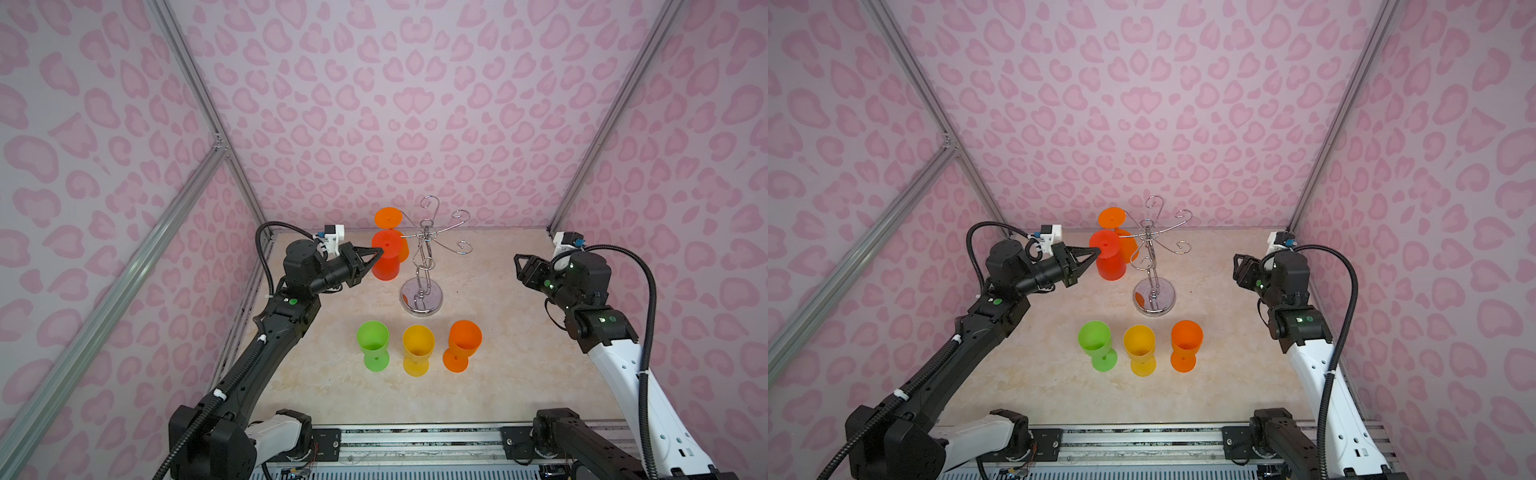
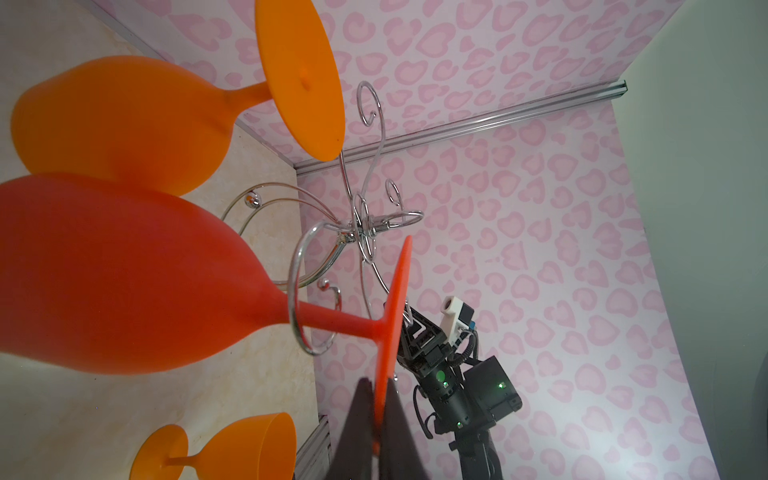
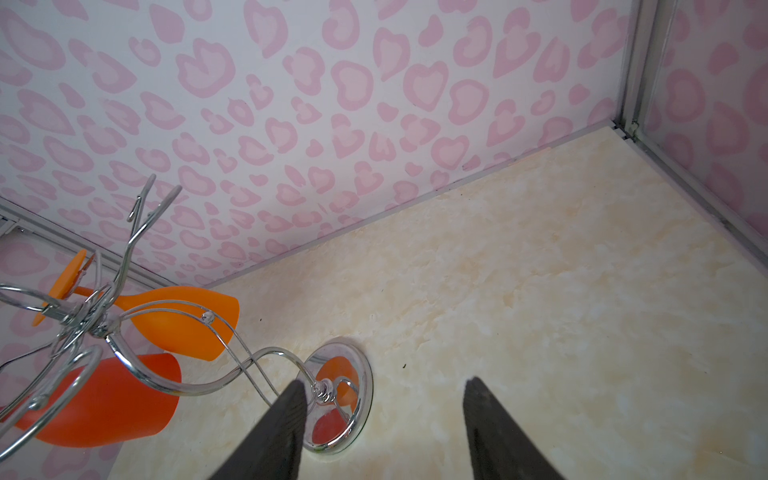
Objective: Take the wine glass off the wine glass rack
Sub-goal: 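Slide the red glass off its hook with the left gripper, away from the rack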
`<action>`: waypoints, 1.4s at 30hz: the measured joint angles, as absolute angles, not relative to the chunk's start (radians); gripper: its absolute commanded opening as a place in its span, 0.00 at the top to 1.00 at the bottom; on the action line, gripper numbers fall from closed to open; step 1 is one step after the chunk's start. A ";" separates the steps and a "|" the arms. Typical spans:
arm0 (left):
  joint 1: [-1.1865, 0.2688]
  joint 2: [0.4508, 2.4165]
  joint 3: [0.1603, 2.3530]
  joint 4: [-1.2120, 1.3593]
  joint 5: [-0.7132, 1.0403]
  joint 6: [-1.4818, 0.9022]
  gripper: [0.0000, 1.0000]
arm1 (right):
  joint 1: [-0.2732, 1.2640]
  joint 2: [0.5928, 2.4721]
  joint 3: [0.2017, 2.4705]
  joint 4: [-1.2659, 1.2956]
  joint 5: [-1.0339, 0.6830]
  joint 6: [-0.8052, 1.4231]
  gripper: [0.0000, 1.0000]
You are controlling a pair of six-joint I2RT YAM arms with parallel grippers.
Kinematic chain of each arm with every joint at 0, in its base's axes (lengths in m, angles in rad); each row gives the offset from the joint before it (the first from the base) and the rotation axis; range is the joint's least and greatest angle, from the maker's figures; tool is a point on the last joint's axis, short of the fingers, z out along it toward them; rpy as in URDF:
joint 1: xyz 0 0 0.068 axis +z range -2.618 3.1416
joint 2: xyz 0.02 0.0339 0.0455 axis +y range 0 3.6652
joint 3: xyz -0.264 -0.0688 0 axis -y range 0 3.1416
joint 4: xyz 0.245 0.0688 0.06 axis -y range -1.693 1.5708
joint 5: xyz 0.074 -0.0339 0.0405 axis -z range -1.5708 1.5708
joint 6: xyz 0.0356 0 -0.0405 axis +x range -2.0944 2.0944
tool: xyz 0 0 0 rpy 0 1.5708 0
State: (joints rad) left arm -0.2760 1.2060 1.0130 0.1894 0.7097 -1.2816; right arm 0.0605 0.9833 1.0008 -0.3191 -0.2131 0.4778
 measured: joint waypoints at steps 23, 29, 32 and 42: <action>-0.273 1.288 1.069 0.214 0.710 -1.301 0.97 | 0.030 0.959 0.988 -0.319 -0.217 0.478 0.39; -0.273 1.286 1.071 0.214 0.709 -1.299 0.97 | 0.025 0.959 0.984 -0.318 -0.229 0.478 0.39; -0.273 1.287 1.084 0.214 0.707 -1.296 0.97 | 0.025 0.957 0.981 -0.316 -0.229 0.478 0.39; -0.281 1.303 1.116 0.214 0.698 -1.289 0.97 | 0.018 0.942 0.968 -0.317 -0.236 0.478 0.39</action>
State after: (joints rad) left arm -0.2813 1.3029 1.1164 0.2138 0.6975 -1.2888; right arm 0.0177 0.9417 0.9680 -0.3168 -0.2363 0.4782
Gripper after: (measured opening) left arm 0.070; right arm 0.606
